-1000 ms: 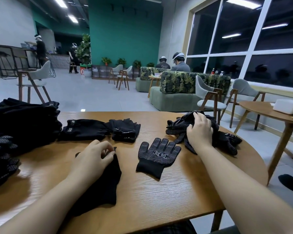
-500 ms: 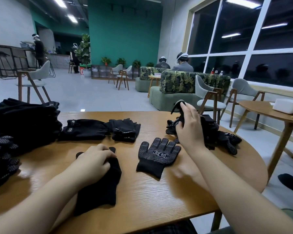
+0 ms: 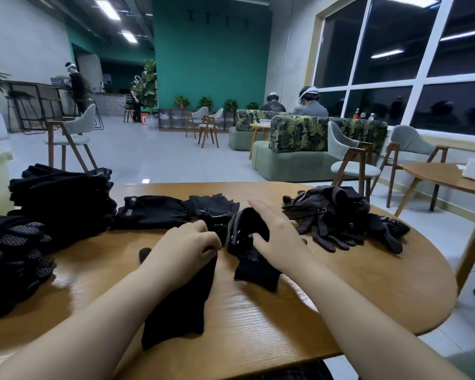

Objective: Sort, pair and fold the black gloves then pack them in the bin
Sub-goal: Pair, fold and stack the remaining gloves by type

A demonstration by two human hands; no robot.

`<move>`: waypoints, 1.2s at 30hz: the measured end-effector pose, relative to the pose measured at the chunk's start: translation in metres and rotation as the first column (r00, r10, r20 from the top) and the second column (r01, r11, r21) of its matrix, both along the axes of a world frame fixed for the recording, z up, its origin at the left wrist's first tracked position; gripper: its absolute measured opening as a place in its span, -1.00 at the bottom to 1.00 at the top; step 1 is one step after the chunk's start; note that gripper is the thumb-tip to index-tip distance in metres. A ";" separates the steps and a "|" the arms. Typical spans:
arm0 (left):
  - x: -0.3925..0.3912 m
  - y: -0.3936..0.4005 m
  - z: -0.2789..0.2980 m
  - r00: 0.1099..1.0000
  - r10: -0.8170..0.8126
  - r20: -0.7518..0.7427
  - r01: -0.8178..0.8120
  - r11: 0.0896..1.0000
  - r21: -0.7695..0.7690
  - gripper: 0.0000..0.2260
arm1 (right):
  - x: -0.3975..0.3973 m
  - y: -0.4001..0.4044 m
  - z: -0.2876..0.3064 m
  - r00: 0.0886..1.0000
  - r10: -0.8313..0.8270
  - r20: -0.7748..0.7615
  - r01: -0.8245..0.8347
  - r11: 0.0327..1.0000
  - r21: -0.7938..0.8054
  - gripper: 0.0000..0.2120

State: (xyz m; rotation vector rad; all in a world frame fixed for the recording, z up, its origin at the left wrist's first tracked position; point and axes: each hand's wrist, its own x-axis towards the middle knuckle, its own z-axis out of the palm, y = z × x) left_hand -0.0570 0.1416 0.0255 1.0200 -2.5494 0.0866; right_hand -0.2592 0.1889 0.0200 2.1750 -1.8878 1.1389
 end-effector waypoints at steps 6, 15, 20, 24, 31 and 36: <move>0.015 0.008 -0.011 0.991 0.018 -0.135 0.018 0.965 0.262 -0.74 | 0.001 0.020 0.006 0.998 -0.066 0.004 0.063 0.975 0.215 -0.26; 0.047 0.017 -0.028 0.981 -0.017 0.193 -0.063 0.914 0.400 0.03 | -0.012 0.027 -0.002 0.947 -0.321 0.004 0.300 0.888 0.348 -0.77; 0.045 0.025 -0.032 0.972 0.022 0.235 -0.108 0.927 0.359 0.04 | -0.001 0.024 0.006 0.941 -0.280 0.191 0.238 0.947 0.214 -0.92; 0.046 0.029 -0.031 0.993 0.065 0.099 -0.098 0.918 0.383 -0.24 | 0.011 0.018 0.019 0.943 -0.199 0.266 0.186 0.980 0.072 -0.90; 0.040 0.026 -0.002 0.914 0.077 -0.398 0.025 0.969 0.245 -0.48 | 0.032 0.011 0.031 0.980 -0.129 0.152 0.147 0.983 -0.112 -0.84; 0.020 0.022 0.023 0.857 0.013 -0.516 0.144 0.954 0.262 -0.51 | 0.047 0.015 0.033 0.996 -0.079 0.031 0.084 0.960 -0.266 -0.88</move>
